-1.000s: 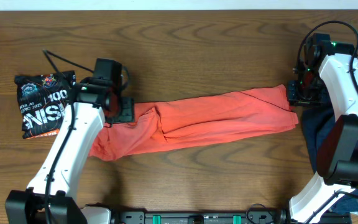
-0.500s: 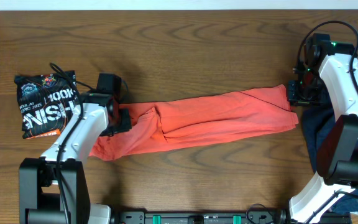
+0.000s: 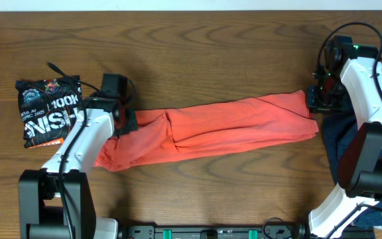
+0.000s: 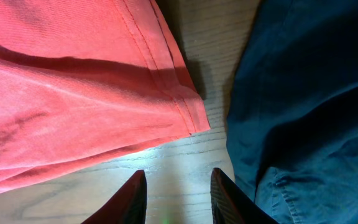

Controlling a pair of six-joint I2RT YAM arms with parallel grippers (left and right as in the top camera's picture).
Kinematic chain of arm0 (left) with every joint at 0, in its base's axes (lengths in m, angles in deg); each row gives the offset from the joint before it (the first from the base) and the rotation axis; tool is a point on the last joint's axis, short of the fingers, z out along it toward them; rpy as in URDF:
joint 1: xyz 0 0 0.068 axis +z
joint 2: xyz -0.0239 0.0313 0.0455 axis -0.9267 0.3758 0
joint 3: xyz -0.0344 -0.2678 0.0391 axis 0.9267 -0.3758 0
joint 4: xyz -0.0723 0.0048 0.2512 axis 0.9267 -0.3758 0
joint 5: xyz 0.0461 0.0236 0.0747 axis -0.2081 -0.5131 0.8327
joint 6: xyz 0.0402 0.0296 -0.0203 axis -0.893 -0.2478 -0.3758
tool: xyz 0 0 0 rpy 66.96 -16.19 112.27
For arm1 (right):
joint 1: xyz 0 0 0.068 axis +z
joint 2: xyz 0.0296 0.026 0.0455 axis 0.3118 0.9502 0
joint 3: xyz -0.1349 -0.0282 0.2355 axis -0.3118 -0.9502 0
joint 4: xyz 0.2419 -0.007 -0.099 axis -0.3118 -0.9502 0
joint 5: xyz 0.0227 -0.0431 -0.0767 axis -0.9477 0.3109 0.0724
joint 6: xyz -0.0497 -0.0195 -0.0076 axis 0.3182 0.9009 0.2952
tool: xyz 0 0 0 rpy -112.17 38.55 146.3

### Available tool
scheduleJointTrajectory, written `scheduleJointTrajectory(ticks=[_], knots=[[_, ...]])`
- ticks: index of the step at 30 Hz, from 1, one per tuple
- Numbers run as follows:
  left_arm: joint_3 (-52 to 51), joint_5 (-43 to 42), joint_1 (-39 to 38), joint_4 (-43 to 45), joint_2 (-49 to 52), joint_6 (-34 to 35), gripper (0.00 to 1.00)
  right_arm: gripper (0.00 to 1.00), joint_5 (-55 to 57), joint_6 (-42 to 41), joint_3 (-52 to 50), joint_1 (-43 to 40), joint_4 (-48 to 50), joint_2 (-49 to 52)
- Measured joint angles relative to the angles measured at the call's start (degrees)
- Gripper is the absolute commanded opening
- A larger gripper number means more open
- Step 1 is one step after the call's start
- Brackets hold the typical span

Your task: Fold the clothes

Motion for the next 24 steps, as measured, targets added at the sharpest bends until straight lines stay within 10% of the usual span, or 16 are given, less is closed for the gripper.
scheduleJointTrajectory(ticks=[5, 12, 17, 24], knots=[[1.0, 3.9, 2.2, 1.8, -0.2, 0.3, 0.11, 0.33, 0.0, 0.0, 0.0, 0.0, 0.0, 0.0], [1.0, 5.6, 2.8, 1.7, -0.2, 0.6, 0.76, 0.34, 0.0, 0.0, 0.0, 0.0, -0.1, 0.0], [1.0, 5.8, 2.8, -0.2, -1.5, 1.3, 0.74, 0.35, 0.0, 0.0, 0.0, 0.0, -0.4, 0.0], [1.8, 0.1, 2.8, -4.0, -9.6, 4.4, 0.29, 0.38, -0.3, 2.1, 0.0, -0.5, 1.1, 0.0]])
